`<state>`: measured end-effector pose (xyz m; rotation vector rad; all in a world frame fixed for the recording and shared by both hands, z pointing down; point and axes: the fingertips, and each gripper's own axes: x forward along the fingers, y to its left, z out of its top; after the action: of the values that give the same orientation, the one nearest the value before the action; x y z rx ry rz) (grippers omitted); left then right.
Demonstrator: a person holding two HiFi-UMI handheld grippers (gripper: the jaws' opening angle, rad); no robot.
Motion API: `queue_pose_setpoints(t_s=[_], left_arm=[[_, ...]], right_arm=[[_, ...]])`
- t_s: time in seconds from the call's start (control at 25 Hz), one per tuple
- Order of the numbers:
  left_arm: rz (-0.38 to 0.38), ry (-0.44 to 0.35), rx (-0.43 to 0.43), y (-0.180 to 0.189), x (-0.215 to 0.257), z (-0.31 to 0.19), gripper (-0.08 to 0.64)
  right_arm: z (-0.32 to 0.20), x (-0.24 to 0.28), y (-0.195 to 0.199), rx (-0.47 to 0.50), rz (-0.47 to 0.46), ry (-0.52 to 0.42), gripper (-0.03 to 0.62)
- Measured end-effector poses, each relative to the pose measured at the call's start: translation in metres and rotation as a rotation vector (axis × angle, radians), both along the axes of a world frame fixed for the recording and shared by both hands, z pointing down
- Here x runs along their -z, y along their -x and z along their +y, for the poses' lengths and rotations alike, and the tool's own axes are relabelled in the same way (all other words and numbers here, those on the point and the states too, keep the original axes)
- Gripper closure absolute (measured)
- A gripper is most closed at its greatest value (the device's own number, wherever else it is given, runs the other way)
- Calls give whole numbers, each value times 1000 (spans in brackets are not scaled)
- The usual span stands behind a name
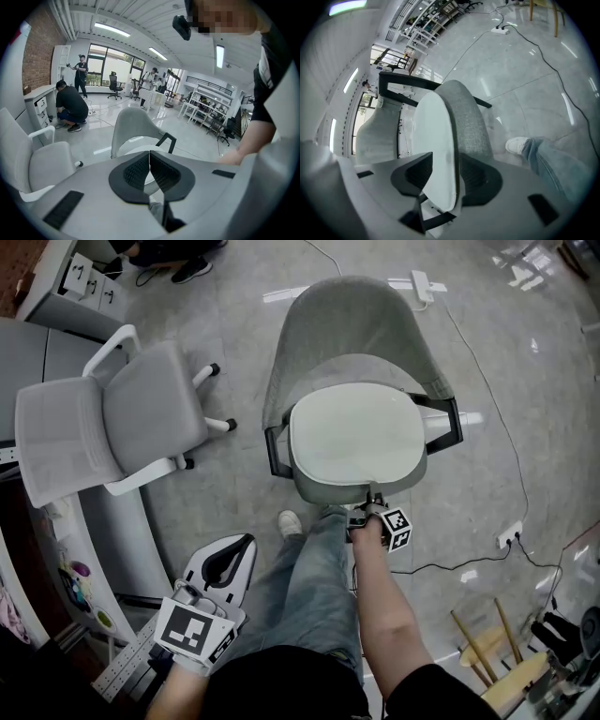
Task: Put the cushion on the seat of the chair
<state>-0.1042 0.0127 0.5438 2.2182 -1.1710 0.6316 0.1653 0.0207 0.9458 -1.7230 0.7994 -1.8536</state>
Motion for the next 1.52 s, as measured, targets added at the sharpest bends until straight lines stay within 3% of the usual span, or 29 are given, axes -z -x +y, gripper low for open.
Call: queue_pose_setpoints(t_s=[0.2,0.36,0.48,0.6,0.76,1.12,1.52], left_arm=[[34,-45,-2,-5,17,-4,548],[64,-89,-5,-7,37,-7,548],[89,-119,-2,-8,54,-10,548],[110,-156,-1,-8,73,-14,548],[139,-223,-4,-12,95,-33,548],[203,-345,-50,-29,150,-70,548],[245,-482,-130,-54,224,-98,548]], right_arm=[[-44,53,2,189,88,-122,422],[-89,120,16,371,183,-244,525],[-118,187,38,537,292,-367,577],[-135,262,65,691,395,-503,583],[-157,364,86,821,538,-676,583],[-155,534,117,1020,842,-883,583],[-144,653,104,967,976,-1034,583]])
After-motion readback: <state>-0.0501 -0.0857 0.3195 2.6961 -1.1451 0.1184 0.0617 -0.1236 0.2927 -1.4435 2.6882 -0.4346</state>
